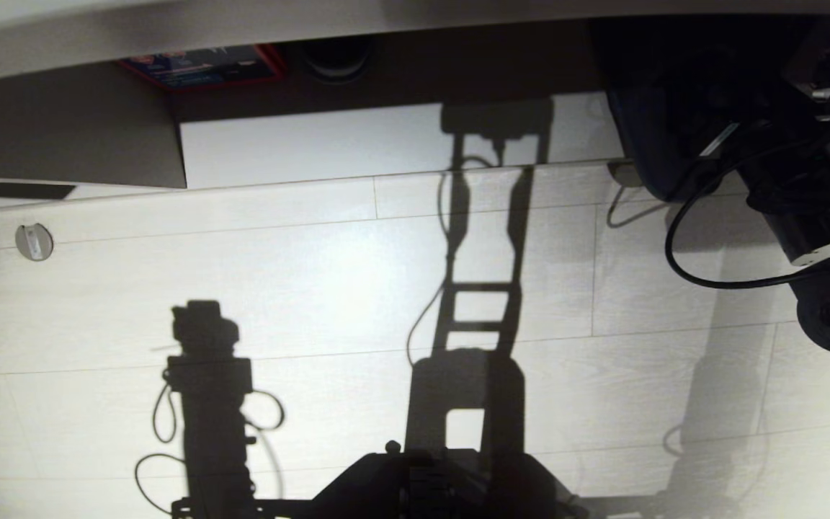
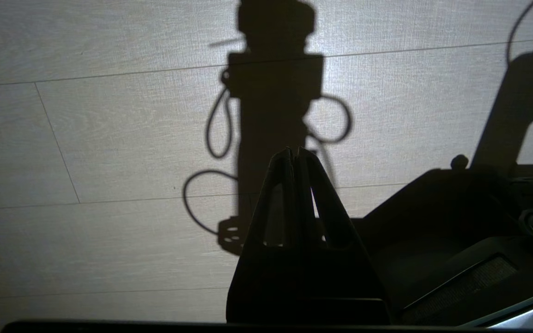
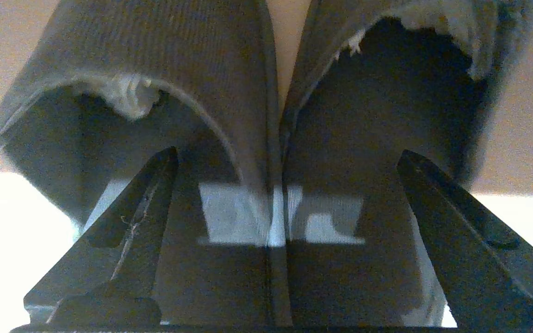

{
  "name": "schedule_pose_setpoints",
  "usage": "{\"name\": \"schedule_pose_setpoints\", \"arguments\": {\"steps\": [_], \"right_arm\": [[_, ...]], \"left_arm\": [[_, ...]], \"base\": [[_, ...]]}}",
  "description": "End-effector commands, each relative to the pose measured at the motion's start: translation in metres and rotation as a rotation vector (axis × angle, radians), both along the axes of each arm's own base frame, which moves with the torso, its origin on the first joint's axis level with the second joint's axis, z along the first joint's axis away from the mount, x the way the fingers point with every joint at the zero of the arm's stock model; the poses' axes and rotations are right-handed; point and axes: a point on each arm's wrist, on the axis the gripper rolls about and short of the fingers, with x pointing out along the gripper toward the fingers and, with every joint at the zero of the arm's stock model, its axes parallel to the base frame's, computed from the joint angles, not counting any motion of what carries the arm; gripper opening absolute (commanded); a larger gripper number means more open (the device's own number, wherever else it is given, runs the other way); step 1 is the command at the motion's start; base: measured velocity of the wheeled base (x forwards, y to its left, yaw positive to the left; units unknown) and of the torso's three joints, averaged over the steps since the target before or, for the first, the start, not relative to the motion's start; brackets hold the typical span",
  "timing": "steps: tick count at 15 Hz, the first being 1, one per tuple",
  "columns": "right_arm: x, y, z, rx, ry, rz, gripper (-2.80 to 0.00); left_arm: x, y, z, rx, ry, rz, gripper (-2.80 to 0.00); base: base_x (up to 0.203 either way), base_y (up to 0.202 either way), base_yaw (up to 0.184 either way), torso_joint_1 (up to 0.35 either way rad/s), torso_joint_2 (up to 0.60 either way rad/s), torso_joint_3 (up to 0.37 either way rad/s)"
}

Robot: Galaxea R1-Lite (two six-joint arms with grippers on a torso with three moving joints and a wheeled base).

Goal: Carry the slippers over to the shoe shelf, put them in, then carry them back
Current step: Pick up the slippers in the shoe cabinet

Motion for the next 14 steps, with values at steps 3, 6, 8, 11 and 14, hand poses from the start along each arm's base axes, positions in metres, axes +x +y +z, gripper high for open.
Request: {"name": "schedule_pose_setpoints", "arguments": {"steps": [3,6,8,11,14], "right_arm": [[0.013,0.001,-0.001,0.001,-0.015,0.0,0.0],[0.024,0.003,0.005,0.014,-0.048,0.017,0.0],[0.03,0.004,0.009,0.016,-0.07,0.02,0.0],[0.035,0.005,0.009,0.017,-0.075,0.021,0.0],[0.039,0.005,0.017,0.019,-0.111,0.021,0.0]], "left_arm": [[0.0,0.0,0.0,-0.001,0.0,0.001,-2.8],[0.0,0.0,0.0,-0.001,0.0,0.001,-2.8],[0.0,0.0,0.0,-0.001,0.0,0.001,-2.8],[0.0,0.0,0.0,-0.001,0.0,0.001,-2.8],[0.0,0.0,0.0,-0.001,0.0,0.001,-2.8]], "base": [[0.0,0.0,0.0,0.0,0.0,0.0],[0.0,0.0,0.0,0.0,0.0,0.0],[0.0,0.0,0.0,0.0,0.0,0.0],[0.0,0.0,0.0,0.0,0.0,0.0],[0.0,0.0,0.0,0.0,0.0,0.0]]}}
